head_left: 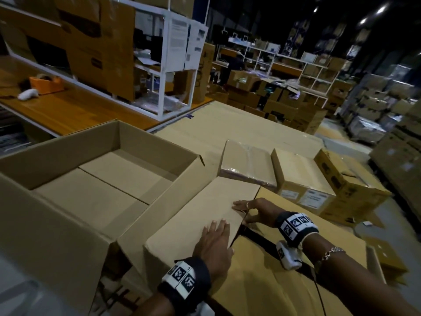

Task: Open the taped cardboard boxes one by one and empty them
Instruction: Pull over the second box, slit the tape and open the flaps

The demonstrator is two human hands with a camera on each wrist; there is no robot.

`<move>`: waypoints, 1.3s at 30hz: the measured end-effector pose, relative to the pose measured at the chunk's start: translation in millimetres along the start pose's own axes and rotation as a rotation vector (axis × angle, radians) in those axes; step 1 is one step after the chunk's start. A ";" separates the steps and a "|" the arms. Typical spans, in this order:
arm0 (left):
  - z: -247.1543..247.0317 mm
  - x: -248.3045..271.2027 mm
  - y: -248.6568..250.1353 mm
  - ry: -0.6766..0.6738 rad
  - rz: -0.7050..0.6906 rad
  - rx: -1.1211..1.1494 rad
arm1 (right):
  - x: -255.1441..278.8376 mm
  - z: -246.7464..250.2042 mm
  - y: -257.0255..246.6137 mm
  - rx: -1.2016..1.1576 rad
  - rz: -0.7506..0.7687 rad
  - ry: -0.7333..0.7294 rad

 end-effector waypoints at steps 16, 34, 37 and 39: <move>12.2 -2.8 4.0 -0.099 -0.084 0.023 | 38.3 13.8 9.6 -0.029 0.069 0.101; 0.4 -83.4 137.2 -0.549 -0.447 -0.377 | 176.9 -89.4 58.2 -0.164 -0.275 0.008; -29.0 -89.9 133.1 -0.697 -0.395 -0.436 | 181.1 -120.9 74.4 0.112 -0.241 0.000; -34.6 -93.8 132.5 -0.738 -0.368 -0.421 | 186.3 -121.0 72.2 -0.198 -0.218 0.060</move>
Point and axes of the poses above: each hand's wrist, its own x-axis away from the middle knuckle, its own z-axis out of the back of the hand, y = z × x, the point moved 6 cm from there along -x, towards the middle knuckle, and after that the axes turned 15 degrees about -y, right-handed, at the moved point
